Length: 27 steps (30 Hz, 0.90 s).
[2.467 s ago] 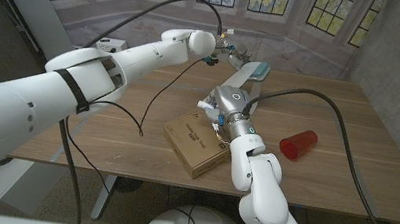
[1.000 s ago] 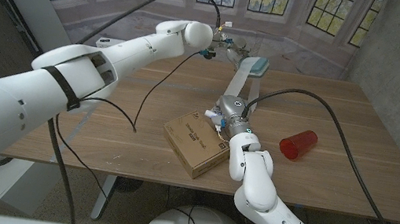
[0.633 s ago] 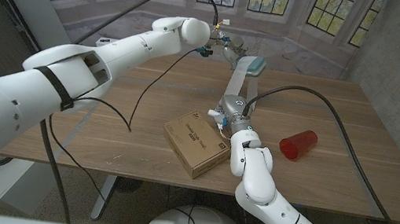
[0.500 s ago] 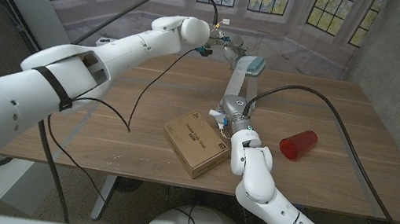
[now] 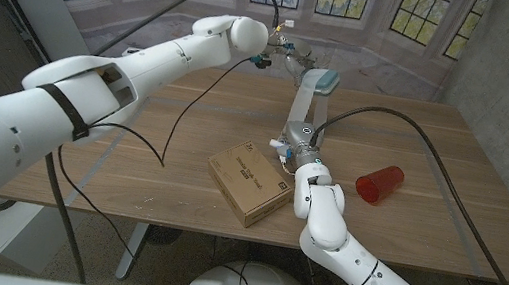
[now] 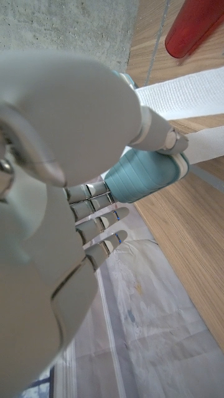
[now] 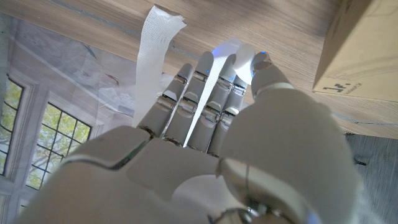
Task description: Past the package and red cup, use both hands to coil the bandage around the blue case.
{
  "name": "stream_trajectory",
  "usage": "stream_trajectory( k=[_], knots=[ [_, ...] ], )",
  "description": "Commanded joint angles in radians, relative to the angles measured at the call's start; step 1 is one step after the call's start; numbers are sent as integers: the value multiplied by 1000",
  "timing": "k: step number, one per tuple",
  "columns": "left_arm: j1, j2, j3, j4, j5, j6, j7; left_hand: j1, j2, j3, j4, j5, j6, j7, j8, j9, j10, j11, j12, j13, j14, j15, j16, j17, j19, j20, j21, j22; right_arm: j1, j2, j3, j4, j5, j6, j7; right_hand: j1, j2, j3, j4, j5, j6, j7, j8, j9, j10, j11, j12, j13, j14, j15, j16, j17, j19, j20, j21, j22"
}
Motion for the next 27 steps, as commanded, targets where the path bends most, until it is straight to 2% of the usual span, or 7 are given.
stream_trajectory(
  k=[1,5,6,27],
  knots=[
    [8,8,-9,-37,0,5,-14,-99,104,35,29,5,16,13,288,4,40,-28,13,227,7,3,-1,3,-2,0,4,4,42,-11,-23,47,53,-23,-48,1,11,-3,-2,5,4,-4,-1,2,0,-5,5,3,12,-101,2,5,6,-5,1,2],
    [16,17,-15,-60,-2,8,-19,-99,104,36,28,4,18,12,289,4,39,-30,13,227,6,3,-1,3,-2,0,4,4,53,-18,-26,53,71,-32,-64,2,12,-3,-2,5,2,-4,-1,2,1,-5,6,3,13,-101,3,6,7,-5,1,2],
    [19,20,-16,-67,-3,9,-21,-99,104,36,28,5,18,10,289,4,40,-21,14,227,7,2,-1,3,-2,0,4,4,56,-21,-28,54,73,-34,-67,2,12,-3,-2,5,5,-4,-1,2,1,-6,5,3,14,-101,3,6,7,-6,2,2],
    [107,101,-69,-262,-22,51,-52,-103,106,36,29,4,20,15,290,4,39,-25,15,227,6,4,0,3,-3,0,3,4,87,-92,-45,55,112,-70,-97,4,14,-4,-3,5,6,-8,0,2,1,-9,6,5,15,-101,3,9,11,-11,2,2]
  ],
)
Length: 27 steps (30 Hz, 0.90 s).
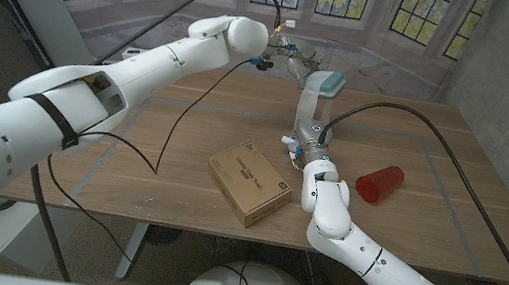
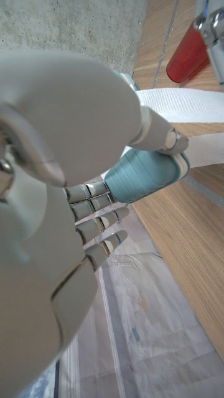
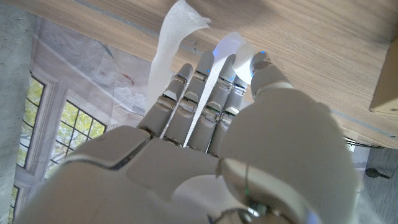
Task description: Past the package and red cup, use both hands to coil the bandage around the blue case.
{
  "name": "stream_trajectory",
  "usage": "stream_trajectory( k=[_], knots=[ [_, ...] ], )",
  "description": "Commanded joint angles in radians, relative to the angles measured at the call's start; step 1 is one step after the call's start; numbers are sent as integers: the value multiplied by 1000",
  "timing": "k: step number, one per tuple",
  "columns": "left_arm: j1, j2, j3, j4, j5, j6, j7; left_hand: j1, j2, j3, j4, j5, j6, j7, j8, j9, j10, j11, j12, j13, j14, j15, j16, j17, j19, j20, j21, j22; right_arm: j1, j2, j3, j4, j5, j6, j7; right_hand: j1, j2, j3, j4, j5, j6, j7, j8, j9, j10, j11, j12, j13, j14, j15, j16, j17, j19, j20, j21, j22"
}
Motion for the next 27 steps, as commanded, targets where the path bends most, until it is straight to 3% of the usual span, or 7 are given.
stream_trajectory(
  k=[1,27],
  knots=[
    [45,42,-27,-100,-5,26,-18,-100,108,37,28,5,21,15,290,4,39,-29,15,226,6,4,0,3,-3,0,3,4,17,-38,-15,1,19,-15,-12,-1,13,-4,-3,4,3,-4,4,3,8,-7,11,4,7,-98,3,4,11,-11,2,2],
    [107,118,-84,-244,-18,50,-53,-108,108,38,29,5,16,14,288,4,32,-25,14,225,4,7,-1,2,-5,2,3,4,49,-83,-16,44,58,-30,-10,-2,15,-4,-2,4,1,-8,3,3,7,-12,9,4,9,-100,1,5,16,-18,3,2]
  ],
)
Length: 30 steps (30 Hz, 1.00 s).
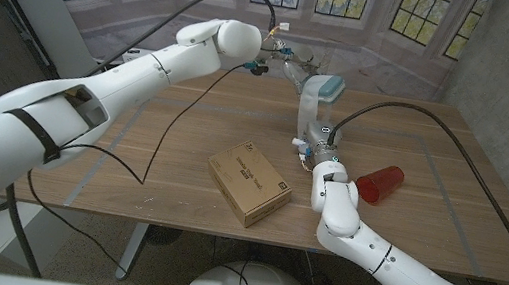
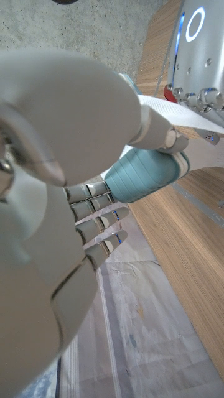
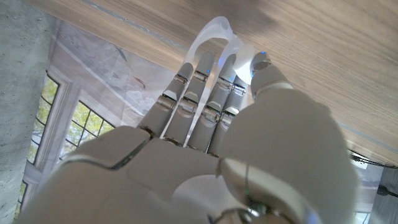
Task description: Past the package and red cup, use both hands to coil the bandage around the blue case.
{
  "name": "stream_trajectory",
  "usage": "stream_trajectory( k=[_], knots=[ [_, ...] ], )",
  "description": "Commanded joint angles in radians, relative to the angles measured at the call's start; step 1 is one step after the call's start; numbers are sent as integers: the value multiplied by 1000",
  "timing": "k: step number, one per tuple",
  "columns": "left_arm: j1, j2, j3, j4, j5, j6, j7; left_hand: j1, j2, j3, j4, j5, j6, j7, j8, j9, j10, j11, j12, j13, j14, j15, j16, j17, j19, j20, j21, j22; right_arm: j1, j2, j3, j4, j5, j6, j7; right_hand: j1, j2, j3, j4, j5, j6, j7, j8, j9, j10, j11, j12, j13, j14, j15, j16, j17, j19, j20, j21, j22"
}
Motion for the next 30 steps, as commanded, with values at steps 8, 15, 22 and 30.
stream_trajectory(
  k=[8,15,22,30],
  knots=[
    [32,46,-40,-79,-14,1,-23,-104,114,38,29,5,16,15,283,4,32,-21,5,225,0,4,0,2,-6,1,3,4,30,-39,7,36,49,-9,3,0,7,-5,-1,5,1,-7,4,3,-1,-8,2,6,9,-99,-1,3,7,-16,3,2],
    [39,64,-48,-102,-14,-1,-38,-105,114,38,30,5,17,16,283,4,31,-21,6,224,-1,7,-1,2,-7,2,3,4,35,-56,16,39,74,-9,-10,-3,7,-5,0,5,0,-8,4,3,-2,-7,2,6,9,-99,-2,2,8,-15,2,2],
    [51,75,-63,-117,-41,5,-60,-106,115,39,29,5,16,17,283,4,31,-22,6,224,-2,7,-1,2,-9,3,2,4,48,-72,16,45,90,-3,-14,-5,8,-6,1,5,2,-9,5,3,-2,-7,1,6,10,-99,-2,3,8,-14,2,2],
    [61,87,-68,-146,-46,6,-70,-109,116,38,30,5,16,18,283,4,32,-19,7,224,-2,7,0,2,-9,3,2,4,68,-78,13,67,107,1,-17,-5,9,-6,1,5,2,-9,5,3,-1,-7,1,6,10,-100,-3,2,8,-14,2,2]
  ],
)
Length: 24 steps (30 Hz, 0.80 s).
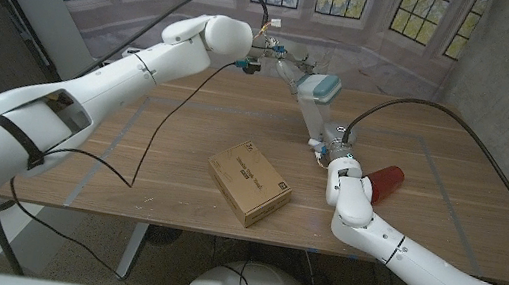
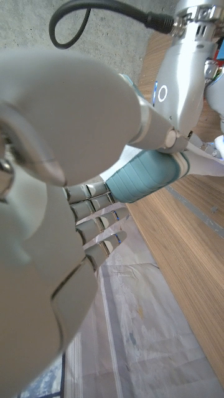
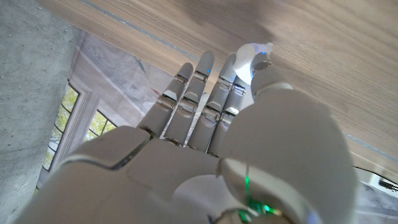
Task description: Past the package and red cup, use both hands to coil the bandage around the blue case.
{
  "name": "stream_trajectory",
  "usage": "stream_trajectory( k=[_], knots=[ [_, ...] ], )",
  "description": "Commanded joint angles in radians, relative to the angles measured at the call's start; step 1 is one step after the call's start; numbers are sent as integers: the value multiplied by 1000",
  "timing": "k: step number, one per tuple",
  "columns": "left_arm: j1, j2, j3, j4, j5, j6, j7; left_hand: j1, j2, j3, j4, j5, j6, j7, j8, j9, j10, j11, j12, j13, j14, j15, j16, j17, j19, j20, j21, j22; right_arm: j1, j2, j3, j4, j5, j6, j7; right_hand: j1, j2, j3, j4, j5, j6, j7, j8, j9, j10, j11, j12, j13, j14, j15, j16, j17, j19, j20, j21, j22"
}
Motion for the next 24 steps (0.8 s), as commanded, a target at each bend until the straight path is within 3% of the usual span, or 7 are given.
stream_trajectory(
  k=[1,24],
  knots=[
    [18,22,-16,-42,-16,4,-22,-109,116,38,31,3,21,12,275,4,30,-22,8,224,2,3,0,2,-3,-3,2,4,25,-18,-1,22,30,9,-8,0,6,-2,-3,4,5,-3,6,3,-1,-8,6,4,11,-99,-3,2,8,-14,1,2],
    [41,56,-19,-75,-36,16,-75,-113,119,38,30,3,22,13,274,4,28,-20,9,224,2,5,1,3,-4,0,3,5,59,-43,-12,40,32,24,-12,-3,6,-1,-3,5,3,-6,6,3,0,-10,5,5,12,-100,-7,1,10,-15,1,2]
  ],
)
